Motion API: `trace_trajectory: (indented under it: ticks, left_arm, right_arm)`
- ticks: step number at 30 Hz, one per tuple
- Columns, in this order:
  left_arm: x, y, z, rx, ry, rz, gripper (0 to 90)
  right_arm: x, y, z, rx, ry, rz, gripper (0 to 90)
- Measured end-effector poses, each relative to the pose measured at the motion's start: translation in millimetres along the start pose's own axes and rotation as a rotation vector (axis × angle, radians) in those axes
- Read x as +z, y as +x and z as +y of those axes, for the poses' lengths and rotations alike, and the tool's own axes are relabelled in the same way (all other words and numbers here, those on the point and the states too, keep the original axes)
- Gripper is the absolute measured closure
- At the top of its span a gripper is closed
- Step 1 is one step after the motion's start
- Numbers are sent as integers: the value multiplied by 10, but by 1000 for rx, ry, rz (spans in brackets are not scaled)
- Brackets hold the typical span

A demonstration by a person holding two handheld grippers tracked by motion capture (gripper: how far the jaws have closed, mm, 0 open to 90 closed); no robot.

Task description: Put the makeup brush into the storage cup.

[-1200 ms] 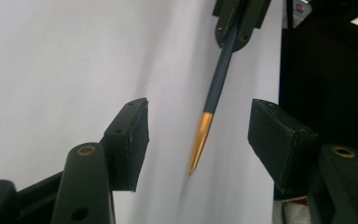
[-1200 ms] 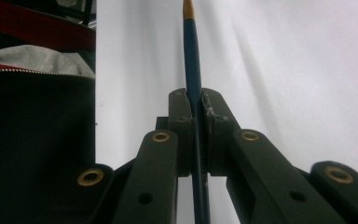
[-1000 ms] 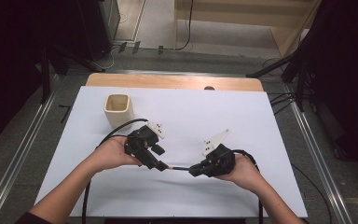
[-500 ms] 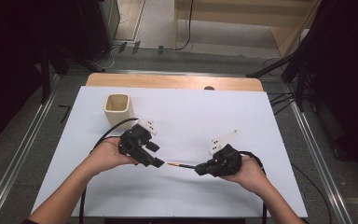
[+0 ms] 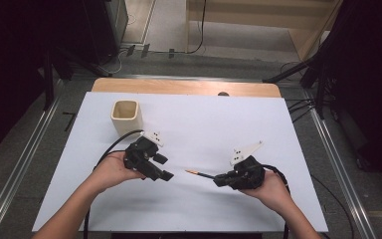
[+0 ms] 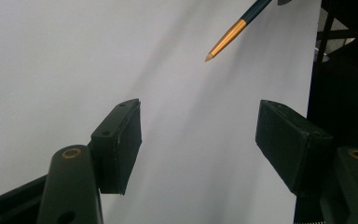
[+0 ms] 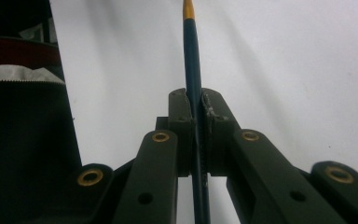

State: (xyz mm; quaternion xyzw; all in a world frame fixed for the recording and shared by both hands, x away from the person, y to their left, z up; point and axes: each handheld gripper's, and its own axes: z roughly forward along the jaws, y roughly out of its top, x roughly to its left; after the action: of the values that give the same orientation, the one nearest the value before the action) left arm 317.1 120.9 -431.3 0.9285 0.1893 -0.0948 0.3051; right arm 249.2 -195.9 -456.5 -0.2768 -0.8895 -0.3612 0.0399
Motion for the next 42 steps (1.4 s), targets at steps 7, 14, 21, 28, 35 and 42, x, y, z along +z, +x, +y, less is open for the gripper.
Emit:
trace_trajectory:
  ticks: [7,14,21,28,35,42]
  left_arm:
    - [11,-17,-83,-48,-25,13,316]
    - [-13,-28,-86,-81,-72,39,310]
    - [-12,-34,-80,-101,-105,60,304]
    - [-42,-34,-91,-119,-139,71,301]
    - [-45,-49,-93,-130,-158,87,300]
    - [-45,-69,-86,-141,-178,95,299]
  right_arm:
    - [-5,66,-1,39,-12,-55,845]
    - [-53,91,5,121,-68,-114,845]
    - [-40,162,48,188,-113,-178,845]
    - [-34,287,123,228,-164,-255,845]
    - [-12,344,144,269,-197,-293,845]
    - [85,403,122,269,-237,-315,845]
